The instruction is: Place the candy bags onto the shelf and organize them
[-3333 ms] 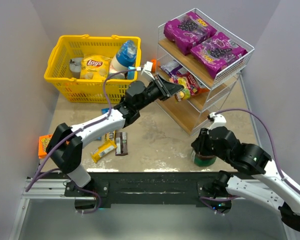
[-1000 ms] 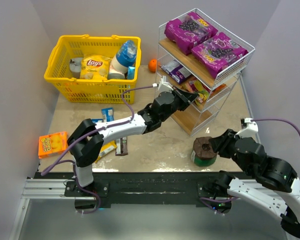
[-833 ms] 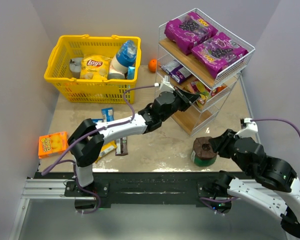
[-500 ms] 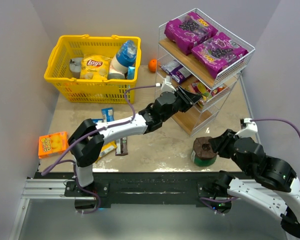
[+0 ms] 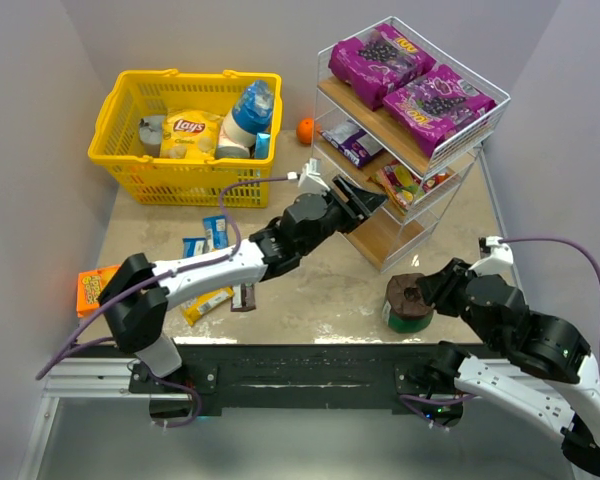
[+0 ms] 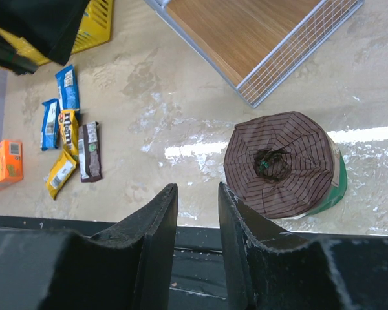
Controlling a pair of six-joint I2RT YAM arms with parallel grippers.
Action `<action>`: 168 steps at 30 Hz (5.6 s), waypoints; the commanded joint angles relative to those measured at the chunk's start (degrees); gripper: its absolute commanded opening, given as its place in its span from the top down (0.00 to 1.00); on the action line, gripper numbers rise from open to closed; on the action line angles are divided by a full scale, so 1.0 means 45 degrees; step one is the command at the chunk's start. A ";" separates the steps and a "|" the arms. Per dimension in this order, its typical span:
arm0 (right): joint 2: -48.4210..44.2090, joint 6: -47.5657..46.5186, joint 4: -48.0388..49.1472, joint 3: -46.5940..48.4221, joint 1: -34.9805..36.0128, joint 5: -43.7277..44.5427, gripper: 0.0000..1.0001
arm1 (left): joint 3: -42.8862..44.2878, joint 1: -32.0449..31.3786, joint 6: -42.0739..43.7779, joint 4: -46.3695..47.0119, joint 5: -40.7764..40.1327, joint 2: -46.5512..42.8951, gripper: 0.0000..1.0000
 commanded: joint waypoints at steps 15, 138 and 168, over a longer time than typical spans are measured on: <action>0.1358 -0.0897 0.2377 -0.0326 -0.0030 -0.0559 0.65 | -0.3031 0.2518 0.4285 -0.1627 0.1755 -0.3942 0.41; 1.8217 -0.1680 1.1504 0.2466 0.3095 -0.4645 0.92 | -1.4088 0.8110 0.3134 -0.7527 0.4647 -1.2365 0.35; 1.9485 -0.3614 1.1969 0.4225 0.1005 -0.3744 0.80 | -1.4909 0.8110 0.2762 -0.6805 0.4099 -1.2268 0.37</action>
